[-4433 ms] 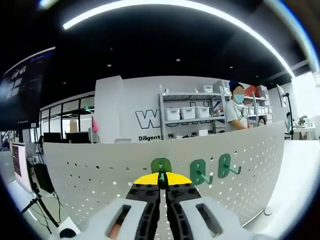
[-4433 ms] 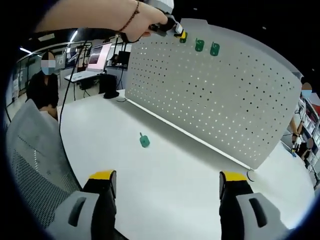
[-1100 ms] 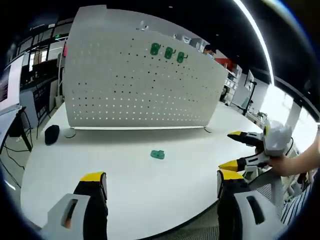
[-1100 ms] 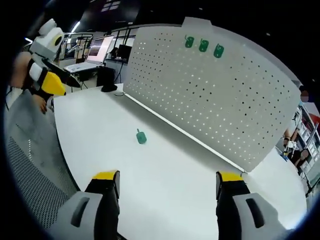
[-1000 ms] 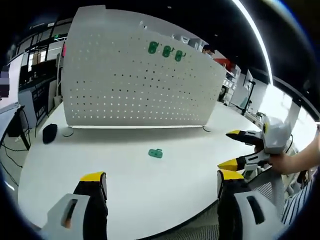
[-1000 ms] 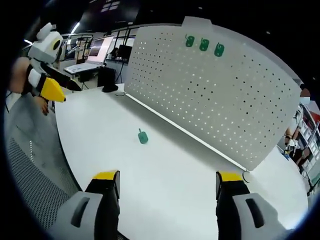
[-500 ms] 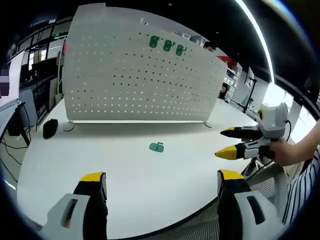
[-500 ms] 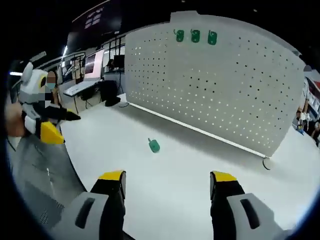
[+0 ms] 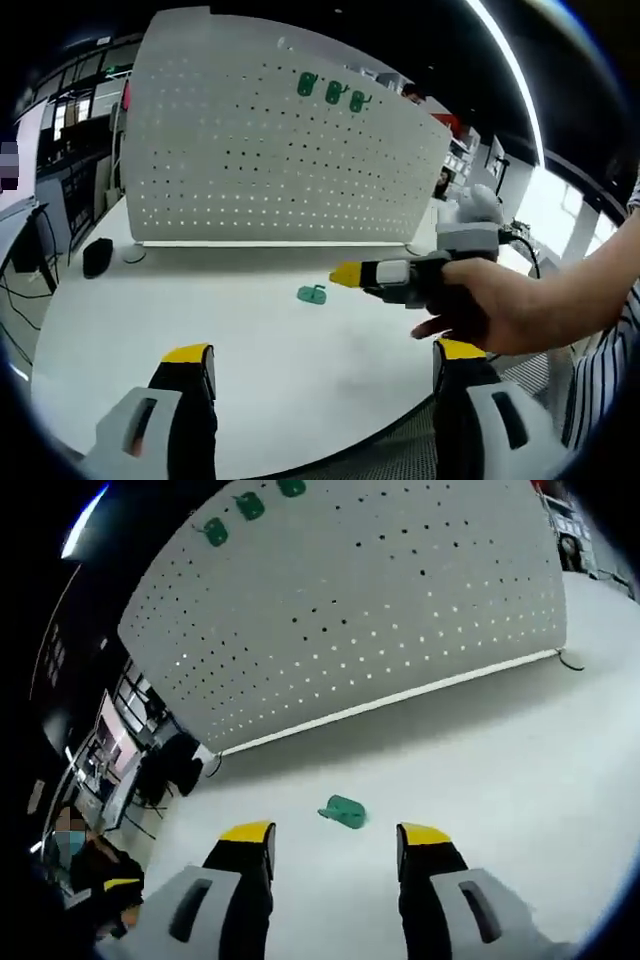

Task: Insert the hook assembly into the mounting plate slot until the hook locks in place.

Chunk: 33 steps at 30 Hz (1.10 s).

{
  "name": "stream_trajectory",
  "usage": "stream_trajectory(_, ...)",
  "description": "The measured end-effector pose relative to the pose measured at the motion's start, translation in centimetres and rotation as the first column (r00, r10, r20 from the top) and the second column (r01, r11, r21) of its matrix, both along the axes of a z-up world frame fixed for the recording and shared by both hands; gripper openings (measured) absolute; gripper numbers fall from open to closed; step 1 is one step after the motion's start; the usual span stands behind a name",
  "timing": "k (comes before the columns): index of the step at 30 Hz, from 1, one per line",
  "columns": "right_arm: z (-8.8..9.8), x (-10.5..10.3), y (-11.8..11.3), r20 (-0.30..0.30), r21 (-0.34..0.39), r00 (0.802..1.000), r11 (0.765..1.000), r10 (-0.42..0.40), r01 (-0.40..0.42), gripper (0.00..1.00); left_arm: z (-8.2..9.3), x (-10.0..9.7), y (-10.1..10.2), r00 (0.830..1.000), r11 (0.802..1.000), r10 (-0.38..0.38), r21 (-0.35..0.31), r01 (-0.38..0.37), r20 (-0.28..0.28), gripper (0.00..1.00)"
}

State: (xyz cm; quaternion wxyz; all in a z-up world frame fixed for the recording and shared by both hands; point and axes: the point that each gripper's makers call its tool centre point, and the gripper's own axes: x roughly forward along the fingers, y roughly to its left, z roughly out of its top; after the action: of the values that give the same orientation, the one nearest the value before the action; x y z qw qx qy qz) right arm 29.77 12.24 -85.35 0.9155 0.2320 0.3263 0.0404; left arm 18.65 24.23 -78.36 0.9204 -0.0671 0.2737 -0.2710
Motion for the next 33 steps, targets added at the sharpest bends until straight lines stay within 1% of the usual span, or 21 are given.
stream_trajectory(2, 0.0, 1.0, 0.7, 0.004, 0.011, 1.000, 1.000, -0.026, 0.026, 0.42, 0.2, 0.0, 0.1, 1.000, 1.000, 0.004, -0.011, -0.004, 0.000, 0.92)
stream_trajectory(4, -0.2, 1.8, 1.2, 0.001, 0.003, 0.999, 0.999, -0.035, 0.035, 0.40, 0.3, 0.1, 0.1, 1.000, 1.000, 0.008, -0.016, -0.008, 0.006, 0.91)
stream_trajectory(6, -0.6, 2.2, 1.4, -0.009, -0.002, 0.999, 0.999, -0.050, 0.050, 0.36, 0.4, 0.1, 0.0, 1.000, 1.000, 0.008, -0.021, -0.008, 0.009, 0.91)
stream_trajectory(10, -1.4, 2.7, 1.5, -0.034, -0.010, 0.997, 0.998, -0.070, 0.069, 0.32, 0.6, 0.0, 0.0, 1.000, 0.999, 0.006, -0.031, -0.006, 0.011, 0.90)
stream_trajectory(11, -1.6, 2.7, 1.4, -0.038, -0.025, 0.997, 0.997, -0.070, 0.069, 0.31, 0.6, 0.0, 0.0, 1.000, 0.999, 0.006, -0.037, -0.006, 0.013, 0.90)
stream_trajectory(16, -2.3, 2.8, 1.0, -0.066, -0.044, 0.995, 0.997, -0.073, 0.071, 0.26, 0.7, -0.1, -0.1, 1.000, 0.999, 0.001, -0.043, -0.001, 0.013, 0.89)
stream_trajectory(22, -2.6, 2.6, 0.1, -0.089, -0.080, 0.994, 0.995, -0.062, 0.055, 0.23, 0.6, -0.1, -0.1, 1.000, 0.999, 0.002, -0.048, -0.002, 0.008, 0.88)
stream_trajectory(28, -2.8, 2.5, -0.6, -0.100, -0.082, 0.993, 0.995, -0.056, 0.048, 0.21, 0.5, -0.1, -0.1, 1.000, 0.999, 0.004, -0.041, -0.004, 0.001, 0.88)
stream_trajectory(31, -2.8, 2.4, -0.6, -0.105, -0.074, 0.993, 0.996, -0.061, 0.054, 0.21, 0.4, 0.0, -0.1, 1.000, 0.999, 0.002, -0.040, -0.002, -0.003, 0.88)
stream_trajectory(33, -2.9, 2.1, -0.3, -0.115, -0.064, 0.992, 0.997, -0.048, 0.041, 0.21, 0.4, 0.0, -0.1, 1.000, 0.999, 0.003, -0.040, -0.003, -0.003, 0.87)
